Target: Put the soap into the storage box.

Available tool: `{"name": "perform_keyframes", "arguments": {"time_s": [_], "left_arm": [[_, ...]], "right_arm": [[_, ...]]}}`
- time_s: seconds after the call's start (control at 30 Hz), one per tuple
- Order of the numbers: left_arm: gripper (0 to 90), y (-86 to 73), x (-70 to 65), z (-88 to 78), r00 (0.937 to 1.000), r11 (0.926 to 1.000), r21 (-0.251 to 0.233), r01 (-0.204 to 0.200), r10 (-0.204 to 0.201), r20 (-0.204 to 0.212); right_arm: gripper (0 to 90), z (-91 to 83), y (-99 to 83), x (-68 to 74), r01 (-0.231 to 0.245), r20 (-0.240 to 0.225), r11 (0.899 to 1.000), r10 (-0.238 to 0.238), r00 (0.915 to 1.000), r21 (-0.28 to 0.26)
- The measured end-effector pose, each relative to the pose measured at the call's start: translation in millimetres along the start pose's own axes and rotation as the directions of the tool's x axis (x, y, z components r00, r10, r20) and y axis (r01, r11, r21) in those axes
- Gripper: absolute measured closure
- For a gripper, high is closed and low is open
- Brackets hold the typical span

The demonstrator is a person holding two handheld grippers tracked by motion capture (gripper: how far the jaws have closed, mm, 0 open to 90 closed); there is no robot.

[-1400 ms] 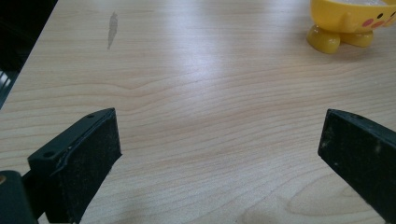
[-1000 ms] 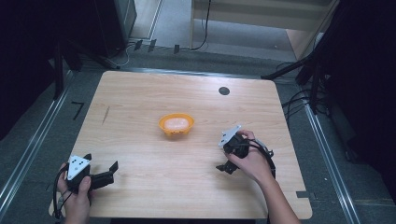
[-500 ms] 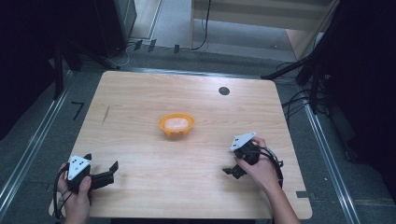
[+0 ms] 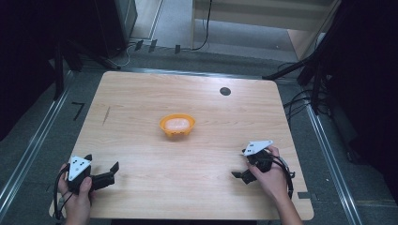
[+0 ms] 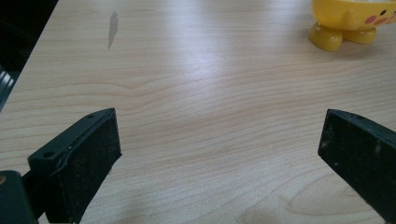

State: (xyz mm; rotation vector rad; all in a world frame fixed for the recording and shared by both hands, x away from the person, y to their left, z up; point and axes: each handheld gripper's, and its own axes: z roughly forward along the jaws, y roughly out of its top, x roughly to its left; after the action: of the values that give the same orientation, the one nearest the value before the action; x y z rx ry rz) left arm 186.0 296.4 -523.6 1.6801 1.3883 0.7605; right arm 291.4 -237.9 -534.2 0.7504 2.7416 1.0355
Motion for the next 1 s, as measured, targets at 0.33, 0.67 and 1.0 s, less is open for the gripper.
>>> {"name": "perform_keyframes", "arguments": {"time_s": [0.33, 0.67, 1.0], "left_arm": [[0.0, 0.1, 0.1, 0.2, 1.0000, 1.0000, 0.003, 0.001, -0.001, -0.002], [0.0, 0.2, 0.2, 0.3, 1.0000, 1.0000, 0.004, 0.005, -0.005, -0.003], [0.0, 0.2, 0.5, 0.1, 1.0000, 1.0000, 0.004, 0.008, -0.008, -0.001]], "right_arm": [[1.6, -10.9, -28.1, -1.8, -0.052, 0.043, 0.998, 0.054, 0.9976, -0.041], [6.6, -21.9, -47.8, 0.6, -0.077, 0.081, 0.992, 0.085, 0.9931, -0.096], [8.0, -35.4, -65.0, 7.9, -0.085, 0.130, 0.978, 0.111, 0.9852, -0.189]]}}
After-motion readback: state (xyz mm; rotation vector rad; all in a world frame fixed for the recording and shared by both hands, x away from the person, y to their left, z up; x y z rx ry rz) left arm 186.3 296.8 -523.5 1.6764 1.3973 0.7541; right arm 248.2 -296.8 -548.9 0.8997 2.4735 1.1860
